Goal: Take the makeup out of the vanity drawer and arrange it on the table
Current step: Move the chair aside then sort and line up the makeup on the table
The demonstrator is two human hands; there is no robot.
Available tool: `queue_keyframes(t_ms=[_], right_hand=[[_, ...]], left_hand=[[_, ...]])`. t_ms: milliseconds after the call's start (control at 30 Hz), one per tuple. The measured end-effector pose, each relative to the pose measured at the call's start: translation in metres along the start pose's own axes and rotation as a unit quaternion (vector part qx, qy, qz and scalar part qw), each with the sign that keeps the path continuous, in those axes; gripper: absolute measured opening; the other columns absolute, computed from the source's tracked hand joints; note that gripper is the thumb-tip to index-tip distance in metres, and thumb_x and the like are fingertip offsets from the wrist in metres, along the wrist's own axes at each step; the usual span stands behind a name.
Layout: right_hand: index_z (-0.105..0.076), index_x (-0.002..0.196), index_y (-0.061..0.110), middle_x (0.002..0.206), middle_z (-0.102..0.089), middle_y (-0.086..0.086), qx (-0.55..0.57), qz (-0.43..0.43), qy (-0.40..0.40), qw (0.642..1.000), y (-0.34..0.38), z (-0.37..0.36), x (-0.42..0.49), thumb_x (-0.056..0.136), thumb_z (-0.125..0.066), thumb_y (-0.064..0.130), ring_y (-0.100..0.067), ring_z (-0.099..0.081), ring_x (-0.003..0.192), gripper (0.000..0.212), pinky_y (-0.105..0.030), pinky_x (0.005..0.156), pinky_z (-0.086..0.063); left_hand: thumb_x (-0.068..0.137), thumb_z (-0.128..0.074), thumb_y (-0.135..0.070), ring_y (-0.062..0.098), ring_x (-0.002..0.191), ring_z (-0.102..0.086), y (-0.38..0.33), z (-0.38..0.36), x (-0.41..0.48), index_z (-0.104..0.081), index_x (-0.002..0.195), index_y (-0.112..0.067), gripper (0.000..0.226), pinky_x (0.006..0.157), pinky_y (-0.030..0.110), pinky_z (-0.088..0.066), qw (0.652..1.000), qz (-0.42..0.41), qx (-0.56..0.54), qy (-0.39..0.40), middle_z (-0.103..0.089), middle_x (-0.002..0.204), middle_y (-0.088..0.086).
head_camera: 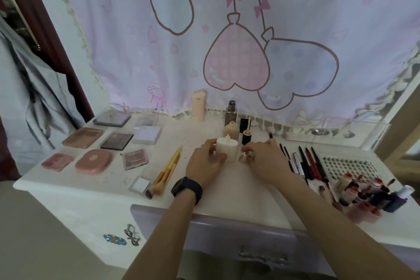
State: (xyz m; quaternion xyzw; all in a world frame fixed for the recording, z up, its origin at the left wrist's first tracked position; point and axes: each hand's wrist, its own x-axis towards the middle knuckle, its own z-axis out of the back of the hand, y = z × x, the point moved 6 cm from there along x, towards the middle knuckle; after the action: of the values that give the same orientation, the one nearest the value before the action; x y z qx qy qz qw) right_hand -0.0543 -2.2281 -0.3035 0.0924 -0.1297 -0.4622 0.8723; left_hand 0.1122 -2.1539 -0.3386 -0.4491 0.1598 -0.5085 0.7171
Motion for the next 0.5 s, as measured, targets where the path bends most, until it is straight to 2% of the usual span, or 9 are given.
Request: queue_keyframes(t_ms=[233,367,500], right_hand=[[-0.061,0.13,0.03,0.119,-0.069,0.004,-0.018,-0.009,-0.005,1.0,-0.0064,-0.0006,0.001,0.098,-0.05,0.019,-0.027,-0.044,0.117,0.035,-0.032,0.086,-0.042],[-0.063,0.126,0.03,0.115,-0.069,0.003,-0.029,-0.005,-0.003,1.0,-0.0077,-0.0006,0.002,0.097,-0.05,0.019,-0.028,-0.045,0.113,0.034,-0.036,0.091,-0.045],[-0.062,0.127,0.029,0.115,-0.069,0.003,-0.031,0.0,-0.005,1.0,-0.0078,-0.0016,0.0013,0.096,-0.05,0.019,-0.028,-0.046,0.113,0.034,-0.036,0.091,-0.044]], left_hand=[[0.09,-0.068,-0.034,0.007,0.091,-0.055,0.0005,-0.0005,0.0008,-0.054,0.129,-0.026,0.042,0.069,0.013,-0.037,1.0,-0.008,0.012,-0.002,-0.068,0.117,-0.001],[0.09,-0.068,-0.033,0.013,0.1,-0.06,0.0007,-0.0005,0.0007,-0.054,0.131,-0.025,0.044,0.08,0.021,-0.041,1.0,-0.009,0.015,0.0,-0.068,0.12,0.001],[0.09,-0.068,-0.034,0.011,0.099,-0.058,0.001,-0.0008,0.0003,-0.054,0.131,-0.026,0.044,0.082,0.023,-0.039,1.0,-0.001,0.016,0.001,-0.068,0.119,-0.001]])
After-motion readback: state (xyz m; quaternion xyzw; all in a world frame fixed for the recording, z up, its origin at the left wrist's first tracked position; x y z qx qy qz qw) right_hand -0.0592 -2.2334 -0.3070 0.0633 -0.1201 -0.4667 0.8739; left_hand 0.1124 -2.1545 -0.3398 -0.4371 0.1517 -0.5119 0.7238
